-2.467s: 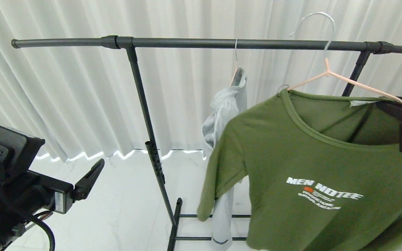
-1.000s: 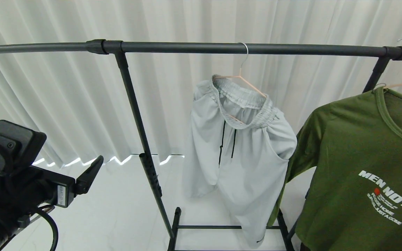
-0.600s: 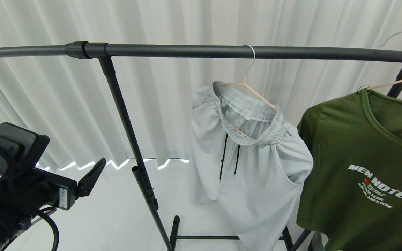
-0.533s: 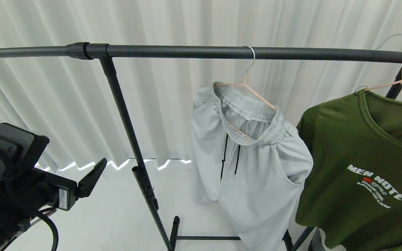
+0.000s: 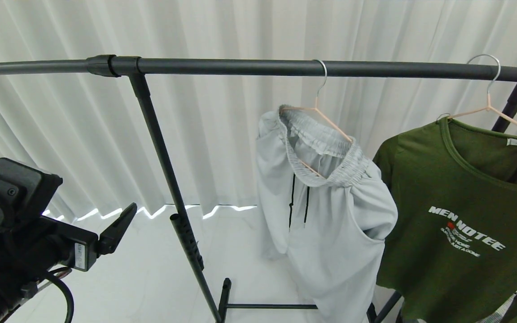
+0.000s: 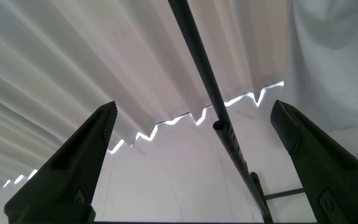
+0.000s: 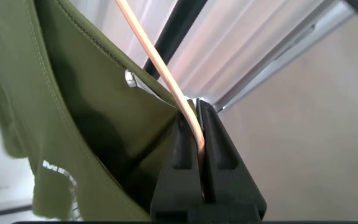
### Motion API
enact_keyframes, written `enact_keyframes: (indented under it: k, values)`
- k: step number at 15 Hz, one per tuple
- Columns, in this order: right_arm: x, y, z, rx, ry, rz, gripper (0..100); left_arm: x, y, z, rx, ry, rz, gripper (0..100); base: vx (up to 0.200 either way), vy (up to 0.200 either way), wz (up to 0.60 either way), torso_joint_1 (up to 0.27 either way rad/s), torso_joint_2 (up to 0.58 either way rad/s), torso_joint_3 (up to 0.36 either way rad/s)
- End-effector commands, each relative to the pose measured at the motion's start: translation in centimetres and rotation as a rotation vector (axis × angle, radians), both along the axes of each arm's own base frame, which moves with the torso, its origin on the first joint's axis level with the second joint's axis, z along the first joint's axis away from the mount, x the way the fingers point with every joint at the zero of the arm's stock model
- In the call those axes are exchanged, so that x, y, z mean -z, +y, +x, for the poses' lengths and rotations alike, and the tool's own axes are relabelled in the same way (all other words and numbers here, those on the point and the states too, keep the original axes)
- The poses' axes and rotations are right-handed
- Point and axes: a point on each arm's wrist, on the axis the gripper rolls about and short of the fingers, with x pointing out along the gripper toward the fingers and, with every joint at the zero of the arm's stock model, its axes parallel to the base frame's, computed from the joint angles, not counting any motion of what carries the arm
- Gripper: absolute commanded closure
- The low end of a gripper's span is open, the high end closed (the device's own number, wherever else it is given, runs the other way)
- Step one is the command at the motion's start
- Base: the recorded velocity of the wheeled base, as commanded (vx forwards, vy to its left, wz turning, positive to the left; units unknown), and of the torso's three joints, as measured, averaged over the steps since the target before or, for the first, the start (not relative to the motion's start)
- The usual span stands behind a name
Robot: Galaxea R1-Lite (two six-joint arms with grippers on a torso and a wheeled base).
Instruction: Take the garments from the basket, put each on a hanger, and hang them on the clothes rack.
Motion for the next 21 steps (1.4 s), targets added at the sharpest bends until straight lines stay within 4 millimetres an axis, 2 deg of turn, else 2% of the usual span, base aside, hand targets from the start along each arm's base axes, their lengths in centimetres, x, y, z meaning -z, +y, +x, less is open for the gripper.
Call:
enact_keyframes:
  k: [1,4,5,11,13,18,21]
  values:
    - [0.6,0.1,0.8,-0.001,0.031,-0.005,100,0.0,0.0,0.0,0.000,0.000,0.000,0,0.000,0.000,0.00,0.000,0.00,0.000]
    - [0.6,0.1,0.6,-0.003,0.026,-0.004,100,0.0,0.0,0.0,0.000,0.000,0.000,0,0.000,0.000,0.00,0.000,0.00,0.000]
    - [0.5,0.1,0.5,-0.004,0.023,-0.004,0,0.0,0.0,0.0,0.000,0.000,0.000,0,0.000,0.000,0.00,0.000,0.00,0.000]
    - [-1.0,1.0,-3.0,-0.105,-0.075,0.026,0,-0.1,0.5,-0.1,-0.033,-0.008,-0.001,0,0.000,0.000,0.00,0.000,0.00,0.000]
    - [-1.4,0.7,-5.5,-0.179,-0.131,0.034,0,-0.1,0.9,0.0,-0.066,-0.011,-0.002,0,0.000,0.000,0.00,0.000,0.00,0.000]
    - [-0.7,-0.2,-9.4,-0.190,-0.190,0.040,0,-0.5,2.7,-0.7,-0.177,-0.049,-0.012,0,-0.200,0.000,0.00,0.004,0.00,0.005]
    - [0.8,-0.7,-11.7,-0.178,-0.204,0.041,0,-0.4,4.1,-2.2,-0.267,-0.082,-0.017,0,-0.200,0.000,0.00,-0.006,0.00,0.009]
